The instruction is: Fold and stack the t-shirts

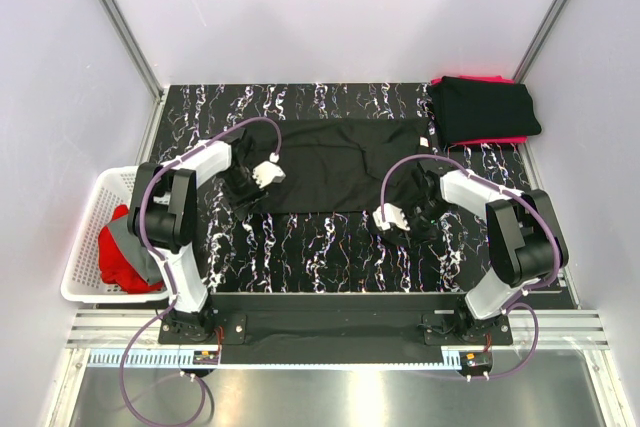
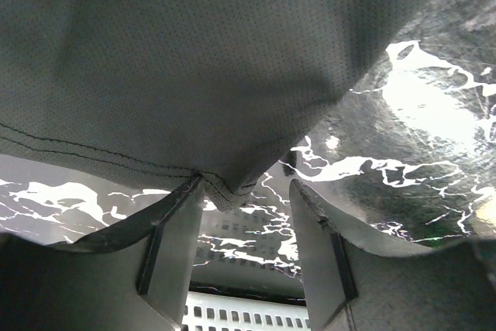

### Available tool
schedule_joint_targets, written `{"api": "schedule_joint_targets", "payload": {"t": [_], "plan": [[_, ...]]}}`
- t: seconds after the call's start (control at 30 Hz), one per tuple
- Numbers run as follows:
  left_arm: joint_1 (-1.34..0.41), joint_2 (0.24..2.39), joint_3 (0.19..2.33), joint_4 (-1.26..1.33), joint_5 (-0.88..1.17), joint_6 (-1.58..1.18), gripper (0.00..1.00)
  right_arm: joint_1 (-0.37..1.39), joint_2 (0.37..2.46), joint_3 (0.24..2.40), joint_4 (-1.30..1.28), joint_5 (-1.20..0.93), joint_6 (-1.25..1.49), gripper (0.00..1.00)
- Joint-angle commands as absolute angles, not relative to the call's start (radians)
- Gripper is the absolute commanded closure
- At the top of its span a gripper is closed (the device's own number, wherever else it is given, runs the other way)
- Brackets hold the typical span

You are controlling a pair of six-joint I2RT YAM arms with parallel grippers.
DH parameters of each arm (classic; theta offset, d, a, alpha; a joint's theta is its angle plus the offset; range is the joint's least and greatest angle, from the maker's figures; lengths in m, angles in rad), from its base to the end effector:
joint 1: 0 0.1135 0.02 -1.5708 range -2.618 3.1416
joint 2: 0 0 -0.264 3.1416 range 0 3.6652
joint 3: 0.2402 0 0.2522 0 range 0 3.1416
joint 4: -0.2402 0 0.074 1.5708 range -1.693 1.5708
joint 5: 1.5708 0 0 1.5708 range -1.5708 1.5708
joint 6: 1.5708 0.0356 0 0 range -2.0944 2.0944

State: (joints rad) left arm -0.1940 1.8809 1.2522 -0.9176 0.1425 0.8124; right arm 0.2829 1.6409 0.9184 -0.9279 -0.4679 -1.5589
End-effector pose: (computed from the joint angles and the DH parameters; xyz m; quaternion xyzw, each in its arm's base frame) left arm 0.3294 -0.0699 0.1602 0.4817 0.8733 -0.0641 0.0333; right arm 0.2390 0.0862 0.1544 -0.7683 0.5955 0.2091 0.1069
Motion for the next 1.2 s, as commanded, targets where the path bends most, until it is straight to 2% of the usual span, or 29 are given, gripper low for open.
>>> {"api": "schedule_joint_targets", "payload": {"t": [0.0,0.1,0.13,0.17,0.23,0.27,0.33,0.73,1.17], "plan": [[-0.190,1.901,1.261,-0.845,0.112,0.816,0.46,0.296,1.651,0.943,-0.917,-0.443,-1.542,0.90],[-0.190,1.902,1.217,-0.775,0.052,0.811,0.57,0.295,1.648,0.942,-0.911,-0.440,-1.528,0.91],[-0.190,1.904,1.206,-0.756,0.038,0.813,0.68,0.295,1.641,0.942,-0.901,-0.440,-1.507,0.91],[-0.190,1.905,1.184,-0.727,0.025,0.813,0.72,0.296,1.641,0.943,-0.894,-0.437,-1.487,0.91],[-0.190,1.904,1.169,-0.704,0.002,0.811,0.80,0.293,1.638,0.960,-0.881,-0.437,-1.421,0.94],[-0.190,1.901,1.160,-0.690,0.003,0.815,0.88,0.288,1.635,0.971,-0.879,-0.440,-1.399,0.95],[-0.190,1.888,1.151,-0.681,0.003,0.822,0.94,0.275,1.614,0.977,-0.871,-0.451,-1.350,1.00],[-0.198,1.809,1.173,-0.686,0.020,0.847,1.00,0.141,1.456,1.032,-0.850,-0.483,-1.181,1.00],[-0.221,1.758,1.330,-0.736,0.041,0.834,1.00,0.132,1.532,1.324,-0.795,-0.525,-1.039,1.00]]}}
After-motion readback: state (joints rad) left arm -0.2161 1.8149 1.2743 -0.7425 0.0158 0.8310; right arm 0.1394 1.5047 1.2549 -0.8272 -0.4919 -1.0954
